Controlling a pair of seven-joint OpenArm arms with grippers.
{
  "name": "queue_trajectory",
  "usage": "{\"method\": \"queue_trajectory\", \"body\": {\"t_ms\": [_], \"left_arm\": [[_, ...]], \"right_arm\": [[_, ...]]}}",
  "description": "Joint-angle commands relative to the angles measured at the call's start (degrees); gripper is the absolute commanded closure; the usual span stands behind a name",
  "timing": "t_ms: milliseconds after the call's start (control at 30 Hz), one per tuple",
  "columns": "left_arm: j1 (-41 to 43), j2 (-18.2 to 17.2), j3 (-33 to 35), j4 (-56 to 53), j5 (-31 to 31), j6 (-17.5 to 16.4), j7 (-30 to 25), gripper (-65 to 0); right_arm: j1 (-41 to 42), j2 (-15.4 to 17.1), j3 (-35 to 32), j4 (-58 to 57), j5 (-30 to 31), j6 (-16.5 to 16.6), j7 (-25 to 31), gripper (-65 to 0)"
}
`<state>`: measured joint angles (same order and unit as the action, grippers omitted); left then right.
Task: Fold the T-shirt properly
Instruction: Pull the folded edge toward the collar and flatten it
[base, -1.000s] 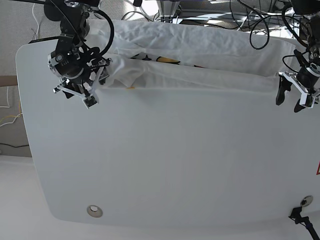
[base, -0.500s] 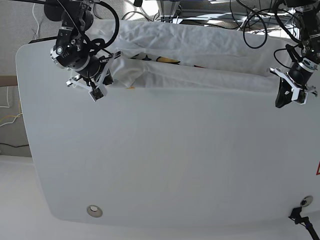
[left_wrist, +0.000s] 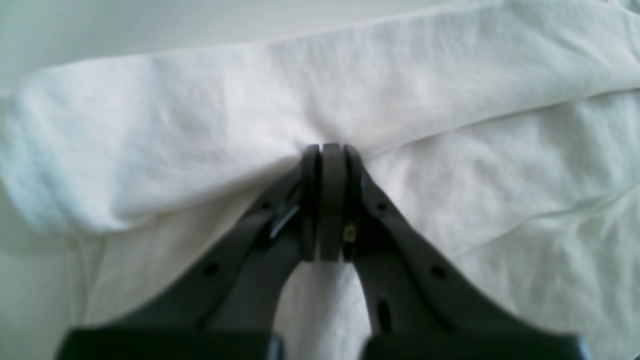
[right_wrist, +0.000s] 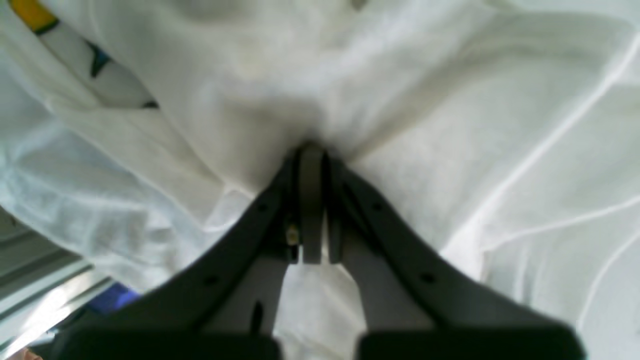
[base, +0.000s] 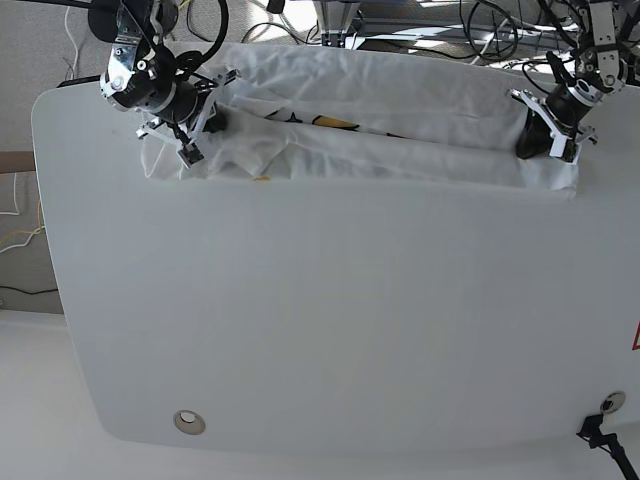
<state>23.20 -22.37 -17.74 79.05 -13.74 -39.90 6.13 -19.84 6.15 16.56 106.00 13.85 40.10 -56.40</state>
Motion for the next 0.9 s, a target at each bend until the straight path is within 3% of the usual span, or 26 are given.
{"method": "queue_trajectory", "body": {"t_ms": [0, 300, 567, 767, 867], "left_arm": [[0.14, -0.71, 0.11, -0.58, 4.11, -0.1, 1.47, 0.0], [-1.62, -0.71, -0.07, -1.73, 5.08, -0.1, 1.39, 0.0], [-5.75, -0.71, -0.07, -4.63, 5.17, -0.1, 1.47, 0.0], [-9.53, -0.71, -0.07, -5.95, 5.17, -0.1, 1.56, 0.0], [-12.17, -0.71, -0.15, -6.3, 5.17, -0.1, 4.37, 0.0]], "right_arm": [[-0.08, 1.54, -0.16, -3.45, -0.97, -0.1, 1.24, 0.0], [0.45, 3.21, 0.1, -7.4, -0.97, -0.1, 3.43, 0.0], [9.42, 4.88, 0.1, -14.79, -1.06, -0.1, 3.52, 0.0], [15.4, 4.88, 0.01, -21.91, -1.06, -0.1, 7.13, 0.0], [18.3, 4.88, -0.07, -25.78, -1.06, -0.1, 8.36, 0.0]]}}
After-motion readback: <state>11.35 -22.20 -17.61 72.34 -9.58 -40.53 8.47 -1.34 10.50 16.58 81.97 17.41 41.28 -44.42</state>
